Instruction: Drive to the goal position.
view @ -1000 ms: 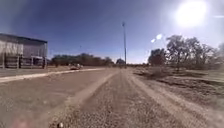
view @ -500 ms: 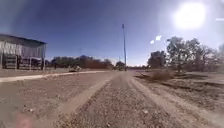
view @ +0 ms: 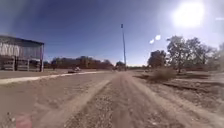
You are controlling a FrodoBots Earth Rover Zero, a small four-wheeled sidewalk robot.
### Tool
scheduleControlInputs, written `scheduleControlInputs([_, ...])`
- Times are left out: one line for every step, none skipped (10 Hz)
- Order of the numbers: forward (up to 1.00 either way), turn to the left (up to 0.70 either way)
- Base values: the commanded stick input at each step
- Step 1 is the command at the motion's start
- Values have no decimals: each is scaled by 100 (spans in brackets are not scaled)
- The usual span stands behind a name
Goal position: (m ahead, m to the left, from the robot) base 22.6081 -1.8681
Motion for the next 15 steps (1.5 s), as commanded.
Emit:
scheduleControlInputs([70, 0])
scheduleControlInputs([70, 0])
scheduleControlInputs([70, 0])
scheduleControlInputs([70, 0])
scheduleControlInputs([70, 0])
scheduleControlInputs([70, 0])
scheduleControlInputs([70, 0])
scheduleControlInputs([70, 0])
scheduleControlInputs([70, 0])
scheduleControlInputs([70, 0])
scheduleControlInputs([70, 0])
scheduleControlInputs([70, 0])
scheduleControlInputs([70, 0])
scheduleControlInputs([70, 0])
scheduleControlInputs([70, 0])
